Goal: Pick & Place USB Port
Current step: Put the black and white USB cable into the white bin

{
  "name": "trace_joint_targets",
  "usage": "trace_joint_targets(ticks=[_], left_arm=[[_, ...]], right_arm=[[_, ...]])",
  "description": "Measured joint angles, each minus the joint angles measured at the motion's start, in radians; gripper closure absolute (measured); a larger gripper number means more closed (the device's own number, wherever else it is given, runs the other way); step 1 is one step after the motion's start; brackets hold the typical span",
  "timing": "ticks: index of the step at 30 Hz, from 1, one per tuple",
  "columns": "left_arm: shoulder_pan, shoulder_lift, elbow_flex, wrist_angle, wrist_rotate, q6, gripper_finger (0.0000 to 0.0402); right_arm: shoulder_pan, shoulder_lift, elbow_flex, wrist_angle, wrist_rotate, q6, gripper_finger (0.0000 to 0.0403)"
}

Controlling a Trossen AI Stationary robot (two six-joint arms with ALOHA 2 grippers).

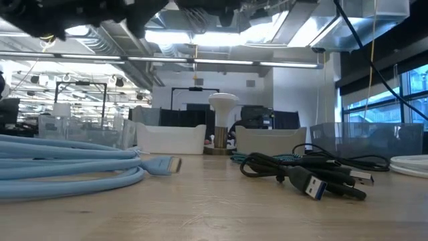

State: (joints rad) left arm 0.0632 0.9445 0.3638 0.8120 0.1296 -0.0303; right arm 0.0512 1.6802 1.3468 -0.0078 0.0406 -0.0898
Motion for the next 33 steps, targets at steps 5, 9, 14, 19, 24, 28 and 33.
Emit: trace_joint_targets(ticks=[5, 9, 14, 19, 24, 28, 33], left_arm=[[0.007, 0.096, 0.075, -0.001, -0.006, 0.018, 0.0151], [0.011, 0.141, 0.112, -0.009, -0.055, 0.054, 0.0168], [0.010, 0.147, 0.138, -0.070, -0.051, 0.082, 0.0286], [0.013, 0.127, 0.138, -0.093, -0.047, 0.081, 0.0383], [0.013, 0.093, 0.139, -0.136, -0.044, 0.081, 0.0385], [0.012, 0.067, 0.139, -0.180, -0.050, 0.082, 0.0386], [0.044, 0.029, 0.143, -0.260, -0.120, 0.105, 0.0386]], right_arm=[[-0.003, 0.000, 0.000, -0.003, 0.000, 0.000, 0.0377], [-0.002, 0.000, 0.000, -0.031, 0.001, 0.000, 0.0377], [-0.003, 0.000, 0.000, -0.096, 0.050, -0.001, 0.0377], [-0.002, -0.002, 0.003, -0.108, 0.092, -0.001, 0.0359], [-0.002, -0.051, 0.002, -0.218, 0.129, 0.002, 0.0291], [-0.002, -0.131, 0.002, -0.412, 0.220, 0.049, 0.0261], [-0.008, -0.197, 0.001, -0.771, 0.354, 0.212, 0.0251]])
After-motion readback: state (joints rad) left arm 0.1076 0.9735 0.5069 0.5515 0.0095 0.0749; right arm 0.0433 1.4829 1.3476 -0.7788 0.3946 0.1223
